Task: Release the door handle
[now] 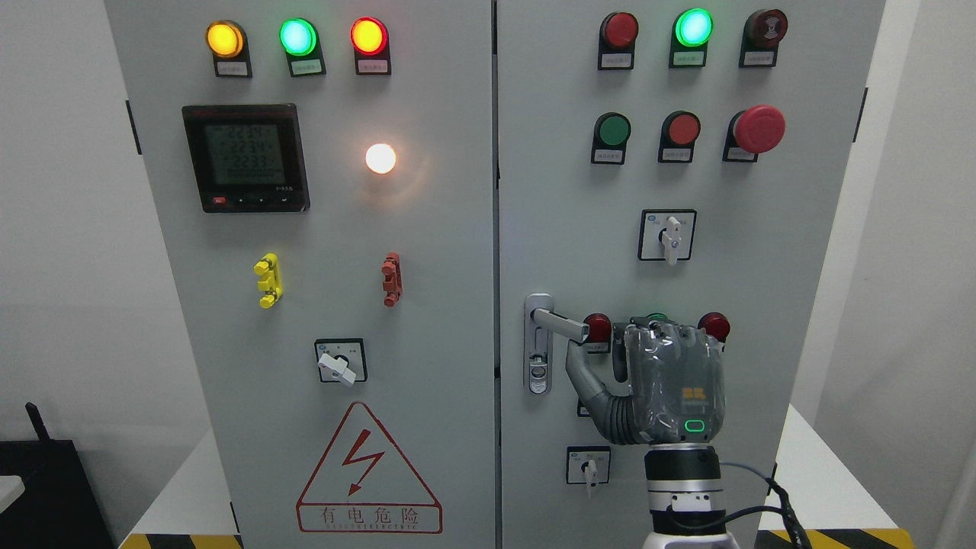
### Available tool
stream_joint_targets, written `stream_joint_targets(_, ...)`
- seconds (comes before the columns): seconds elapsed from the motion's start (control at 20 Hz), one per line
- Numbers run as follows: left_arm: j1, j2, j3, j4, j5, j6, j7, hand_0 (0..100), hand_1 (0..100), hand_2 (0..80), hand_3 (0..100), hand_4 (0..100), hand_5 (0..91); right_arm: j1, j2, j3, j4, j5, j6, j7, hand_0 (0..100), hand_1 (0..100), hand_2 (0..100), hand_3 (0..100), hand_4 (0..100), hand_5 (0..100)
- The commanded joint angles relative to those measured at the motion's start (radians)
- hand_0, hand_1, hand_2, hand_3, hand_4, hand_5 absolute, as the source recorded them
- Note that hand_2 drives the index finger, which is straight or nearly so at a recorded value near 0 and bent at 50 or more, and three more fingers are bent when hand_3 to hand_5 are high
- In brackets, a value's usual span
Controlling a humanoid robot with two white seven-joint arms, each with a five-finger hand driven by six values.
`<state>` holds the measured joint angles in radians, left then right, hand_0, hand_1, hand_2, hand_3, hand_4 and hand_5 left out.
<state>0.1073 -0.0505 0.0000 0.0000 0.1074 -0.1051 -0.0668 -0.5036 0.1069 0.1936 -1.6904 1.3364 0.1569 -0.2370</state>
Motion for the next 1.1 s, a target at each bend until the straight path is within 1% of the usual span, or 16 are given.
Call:
stream_joint_targets(0.0, 0.000, 0.000, -0.014, 0.020, 0.000, -0.001, -0.001, 12, 39, 0.0, 0, 0, 0.0, 0.008, -0.003, 0.009, -0.002, -0.006, -0.014, -0.021, 45, 33, 100, 100, 97, 98)
stream_joint_targets(0.15, 0.000, 0.000, -0.014, 0.020, 0.000, -0.001, -0.001, 12, 39, 0.0, 0, 0, 0.0, 0.014, -0.003, 0.010, -0.006, -0.006, -0.020, -0.036, 45, 33, 100, 100, 99, 98)
stream_joint_targets(0.25, 0.000, 0.000, -0.014, 0.020, 0.000, -0.001, -0.001, 12, 39, 0.0, 0, 0, 0.0, 0.048, -0.004, 0.013, -0.028, -0.006, -0.025, -0.041, 45, 33, 100, 100, 100, 98)
stream_joint_targets(0.35, 0.000, 0.000, -0.014, 0.020, 0.000, -0.001, -0.001, 12, 39, 0.0, 0, 0, 0.0, 0.091, -0.019, 0.017, -0.043, -0.006, -0.054, -0.054, 45, 33, 100, 100, 100, 98)
stream_joint_targets(0.4, 0.000, 0.000, -0.014, 0.020, 0.000, -0.001, -0.001, 12, 39, 0.0, 0, 0, 0.0, 0.108, -0.029, 0.017, -0.048, -0.006, -0.068, -0.067, 46, 33, 100, 100, 100, 98)
stream_joint_targets(0.55, 0.000, 0.000, -0.014, 0.020, 0.000, -0.001, -0.001, 12, 39, 0.0, 0, 0, 0.0, 0.148, -0.033, 0.017, -0.068, -0.006, -0.082, -0.084, 47, 32, 100, 100, 95, 98)
stream_joint_targets(0.7, 0.000, 0.000, -0.014, 0.020, 0.000, -0.001, -0.001, 12, 39, 0.0, 0, 0, 0.0, 0.149, -0.035, 0.015, -0.074, -0.006, -0.086, -0.087, 48, 31, 100, 100, 92, 98)
stream_joint_targets(0.8, 0.000, 0.000, -0.014, 0.020, 0.000, -0.001, -0.001, 12, 39, 0.0, 0, 0, 0.0, 0.154, -0.033, 0.015, -0.084, -0.008, -0.088, -0.097, 48, 31, 100, 100, 92, 98)
stream_joint_targets(0.9, 0.000, 0.001, -0.014, 0.020, 0.000, -0.001, -0.001, 12, 39, 0.0, 0, 0, 0.0, 0.169, -0.035, 0.013, -0.104, -0.008, -0.094, -0.100, 48, 31, 99, 100, 91, 97)
stream_joint_targets(0.95, 0.000, 0.000, -0.014, 0.020, 0.000, -0.001, -0.001, 12, 39, 0.0, 0, 0, 0.0, 0.178, -0.038, 0.013, -0.112, -0.008, -0.094, -0.102, 49, 30, 94, 100, 90, 93)
stream_joint_targets(1.0, 0.000, 0.000, -0.014, 0.020, 0.000, -0.001, -0.001, 12, 39, 0.0, 0, 0, 0.0, 0.191, -0.050, 0.010, -0.118, -0.008, -0.094, -0.102, 49, 29, 85, 100, 86, 87)
stream_joint_targets(1.05, 0.000, 0.000, -0.014, 0.020, 0.000, -0.001, -0.001, 12, 39, 0.0, 0, 0, 0.0, 0.201, -0.064, 0.006, -0.124, -0.008, -0.100, -0.103, 49, 28, 74, 96, 78, 78)
